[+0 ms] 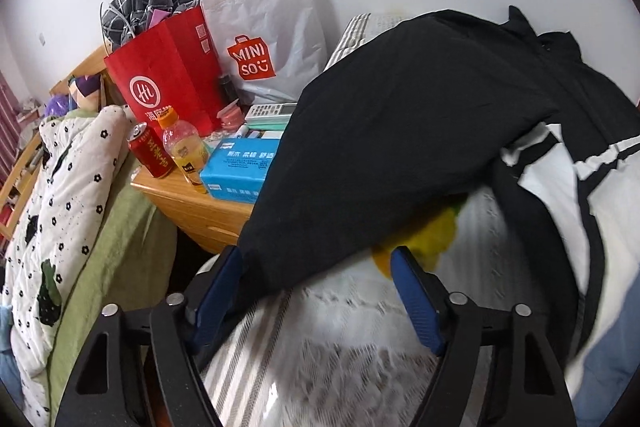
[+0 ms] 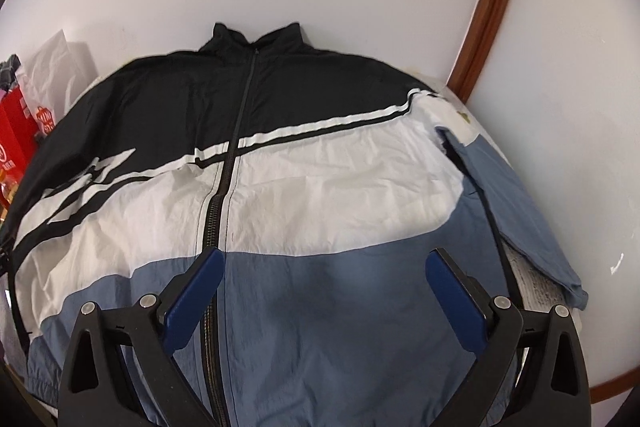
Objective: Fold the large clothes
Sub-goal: 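Reach the left tool to the black side panel and grasp it, then fold the black side panel over toward the zipper with the left tool, release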
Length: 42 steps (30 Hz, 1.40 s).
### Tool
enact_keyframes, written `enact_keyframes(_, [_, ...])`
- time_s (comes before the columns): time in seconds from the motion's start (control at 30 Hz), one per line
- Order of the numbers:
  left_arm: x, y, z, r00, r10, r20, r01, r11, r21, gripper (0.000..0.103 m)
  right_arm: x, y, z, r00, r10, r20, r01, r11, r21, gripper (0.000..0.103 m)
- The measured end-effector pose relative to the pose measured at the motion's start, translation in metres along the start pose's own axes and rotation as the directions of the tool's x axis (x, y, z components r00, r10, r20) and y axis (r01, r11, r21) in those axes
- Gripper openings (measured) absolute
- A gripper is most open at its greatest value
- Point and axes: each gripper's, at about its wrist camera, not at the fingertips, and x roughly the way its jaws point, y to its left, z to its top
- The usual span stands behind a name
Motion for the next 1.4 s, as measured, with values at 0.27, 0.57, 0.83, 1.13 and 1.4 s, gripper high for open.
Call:
enact_keyframes(0.27, [0.008,-0.004,0.015,1.000,0.008,0.025,-0.007,1.000,-0.009,0.011,0.015,0.005,0.014,1.000,-0.023,0.001,0.023,0.999,-0.022,0.100])
enact_keyframes(0.57, [-0.039,-0.004,0.063,0.993,-0.019,0.116,0.026,0.998,-0.057,0.005,0.008,-0.010,0.029,0.999,0.004,0.040,-0.004,1.000,-0.011,0.100])
enact_keyframes(0.83, [-0.083,-0.068,0.113,0.960,-0.173,0.221,0.178,0.984,-0.003,0.005,-0.003,-0.044,0.033,0.996,0.037,0.082,-0.041,0.998,0.039,0.100])
enact_keyframes(1.13, [-0.095,-0.178,0.141,0.919,-0.348,0.188,0.331,0.937,0.116,0.005,-0.002,-0.078,0.026,0.996,0.017,0.093,-0.021,0.999,0.042,0.100])
enact_keyframes(1.4, [-0.087,-0.249,0.129,0.909,-0.404,0.107,0.377,0.903,0.205,0.005,0.015,-0.100,0.017,0.998,0.014,0.066,-0.018,0.998,0.058,0.100])
